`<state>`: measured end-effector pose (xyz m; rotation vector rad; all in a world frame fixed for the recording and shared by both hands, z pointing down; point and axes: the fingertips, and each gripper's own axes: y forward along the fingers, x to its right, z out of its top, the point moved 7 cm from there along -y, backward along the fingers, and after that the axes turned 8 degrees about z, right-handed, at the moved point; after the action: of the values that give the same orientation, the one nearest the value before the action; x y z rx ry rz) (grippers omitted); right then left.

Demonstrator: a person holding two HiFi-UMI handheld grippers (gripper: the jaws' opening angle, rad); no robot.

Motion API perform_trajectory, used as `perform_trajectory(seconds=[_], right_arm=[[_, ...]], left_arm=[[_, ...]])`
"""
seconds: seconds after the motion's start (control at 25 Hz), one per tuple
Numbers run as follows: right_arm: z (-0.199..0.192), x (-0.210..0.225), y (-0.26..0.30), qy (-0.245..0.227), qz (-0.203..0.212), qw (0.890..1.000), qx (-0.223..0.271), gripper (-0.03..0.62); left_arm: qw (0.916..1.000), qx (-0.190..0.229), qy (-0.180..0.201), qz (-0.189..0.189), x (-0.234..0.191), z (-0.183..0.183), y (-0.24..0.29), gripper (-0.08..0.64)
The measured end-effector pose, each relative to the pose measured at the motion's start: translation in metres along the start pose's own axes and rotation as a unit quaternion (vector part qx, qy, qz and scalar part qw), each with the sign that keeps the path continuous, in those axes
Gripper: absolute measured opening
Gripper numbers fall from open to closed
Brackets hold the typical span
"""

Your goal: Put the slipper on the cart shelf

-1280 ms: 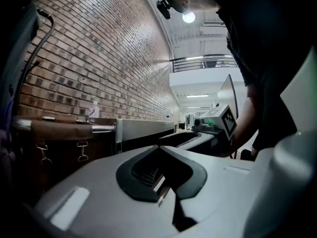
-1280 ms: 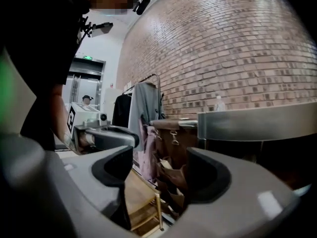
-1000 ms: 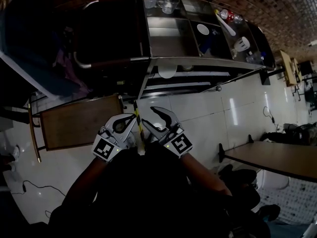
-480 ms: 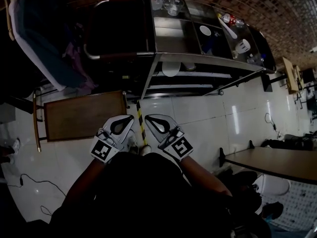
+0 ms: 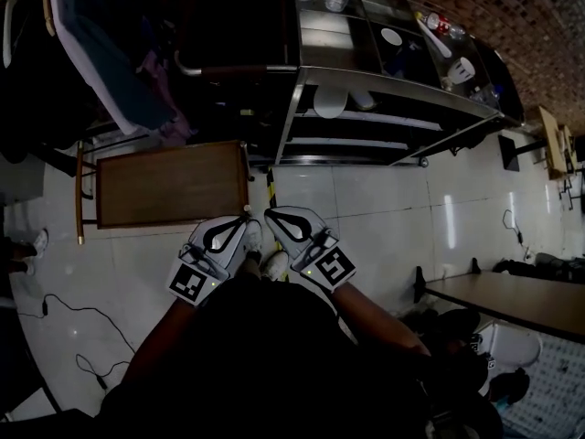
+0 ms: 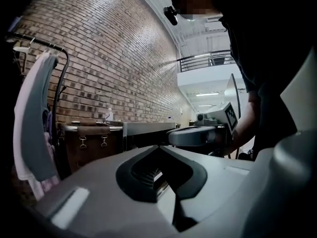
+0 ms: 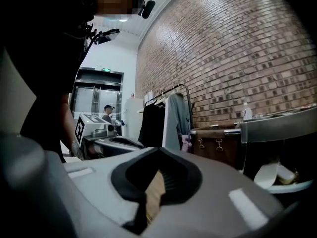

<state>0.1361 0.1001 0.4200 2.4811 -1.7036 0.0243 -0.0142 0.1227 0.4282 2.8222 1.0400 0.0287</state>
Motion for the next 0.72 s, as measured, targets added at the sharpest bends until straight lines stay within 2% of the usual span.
perform_trajectory(seconds=[0.16, 0.4, 0.72], right_arm=[[0.0, -0.017, 0.007, 0.005, 0.008, 1.0, 0.004, 0.0], [-0.004, -0.037, 0.033, 0.01, 0.019, 1.0, -0.003, 0.0], [-0.002, -0.058, 0.104, 0.009, -0.006, 1.0, -0.014, 0.0]], left_arm=[[0.9999, -0.01, -0.001, 0.014, 0.003, 0.002, -0.024, 0.0], [0.9996, -0.008, 0.001, 0.026, -0.017, -0.006, -0.05, 0.0], [1.0, -0.002, 0.005, -0.006, -0.077, -0.017, -0.083, 0.0]])
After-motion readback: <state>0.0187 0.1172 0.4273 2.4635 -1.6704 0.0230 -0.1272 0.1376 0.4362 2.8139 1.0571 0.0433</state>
